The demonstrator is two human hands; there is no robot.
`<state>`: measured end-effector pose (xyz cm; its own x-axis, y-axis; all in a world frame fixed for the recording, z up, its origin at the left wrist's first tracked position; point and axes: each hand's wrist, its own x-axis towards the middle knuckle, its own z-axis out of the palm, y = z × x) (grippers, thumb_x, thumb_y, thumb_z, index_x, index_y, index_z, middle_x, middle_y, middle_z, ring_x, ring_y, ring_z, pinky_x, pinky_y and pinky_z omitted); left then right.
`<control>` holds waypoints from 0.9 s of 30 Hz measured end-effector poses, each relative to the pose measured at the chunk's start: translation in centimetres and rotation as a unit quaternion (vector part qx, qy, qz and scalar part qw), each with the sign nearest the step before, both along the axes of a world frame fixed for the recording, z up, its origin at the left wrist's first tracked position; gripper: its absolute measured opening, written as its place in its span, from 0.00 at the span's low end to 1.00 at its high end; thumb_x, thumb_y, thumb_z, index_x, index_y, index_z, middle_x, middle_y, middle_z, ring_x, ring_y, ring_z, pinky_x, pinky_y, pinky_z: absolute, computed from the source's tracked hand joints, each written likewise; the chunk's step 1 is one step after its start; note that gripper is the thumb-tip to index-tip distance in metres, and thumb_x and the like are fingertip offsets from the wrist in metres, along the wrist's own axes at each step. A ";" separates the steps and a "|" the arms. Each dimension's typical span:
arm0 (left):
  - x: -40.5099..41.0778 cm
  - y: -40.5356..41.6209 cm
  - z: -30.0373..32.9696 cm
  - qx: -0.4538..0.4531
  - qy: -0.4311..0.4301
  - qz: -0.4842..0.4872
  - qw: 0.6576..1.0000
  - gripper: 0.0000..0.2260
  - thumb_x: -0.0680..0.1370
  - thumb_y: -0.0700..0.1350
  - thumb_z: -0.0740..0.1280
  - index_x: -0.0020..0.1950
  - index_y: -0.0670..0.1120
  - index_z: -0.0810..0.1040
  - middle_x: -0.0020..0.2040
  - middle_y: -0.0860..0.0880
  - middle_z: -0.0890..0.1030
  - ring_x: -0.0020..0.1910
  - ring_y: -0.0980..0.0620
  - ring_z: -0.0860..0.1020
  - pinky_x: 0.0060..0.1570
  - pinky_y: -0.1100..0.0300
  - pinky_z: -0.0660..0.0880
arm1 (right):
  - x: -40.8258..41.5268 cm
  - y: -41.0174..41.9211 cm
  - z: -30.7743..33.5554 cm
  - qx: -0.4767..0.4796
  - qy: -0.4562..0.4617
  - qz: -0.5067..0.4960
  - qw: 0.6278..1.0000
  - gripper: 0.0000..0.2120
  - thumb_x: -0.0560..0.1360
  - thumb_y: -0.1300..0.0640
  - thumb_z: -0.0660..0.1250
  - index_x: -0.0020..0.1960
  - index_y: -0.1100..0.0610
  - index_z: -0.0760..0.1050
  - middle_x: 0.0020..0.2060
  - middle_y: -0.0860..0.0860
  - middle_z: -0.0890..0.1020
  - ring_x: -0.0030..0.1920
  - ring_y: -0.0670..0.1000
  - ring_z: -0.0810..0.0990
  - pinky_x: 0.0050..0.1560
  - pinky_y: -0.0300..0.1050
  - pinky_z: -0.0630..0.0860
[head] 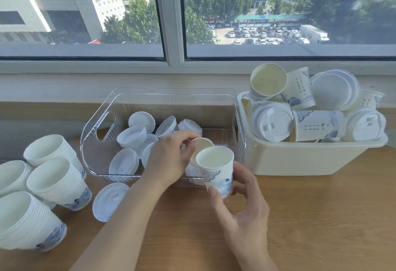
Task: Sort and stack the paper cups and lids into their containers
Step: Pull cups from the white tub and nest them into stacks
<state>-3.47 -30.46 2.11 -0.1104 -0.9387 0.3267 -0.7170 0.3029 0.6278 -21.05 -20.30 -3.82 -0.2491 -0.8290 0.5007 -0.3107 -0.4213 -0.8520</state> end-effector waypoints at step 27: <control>-0.5 12.7 6.8 0.060 0.175 -0.080 0.979 0.22 0.78 0.67 0.67 0.69 0.61 0.77 0.59 0.65 0.82 0.61 0.64 0.79 0.55 0.67 0.75 | -2.2 6.2 5.1 0.028 0.034 0.065 0.997 0.28 0.74 0.55 0.79 0.70 0.46 0.73 0.64 0.41 0.82 0.64 0.50 0.81 0.54 0.52 0.80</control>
<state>-3.93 -17.79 8.96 -0.1599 -0.9525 0.2594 -0.4010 0.3027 0.8646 -23.24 -14.10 1.24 -0.1054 -0.8793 0.4645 -0.3138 -0.4138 -0.8545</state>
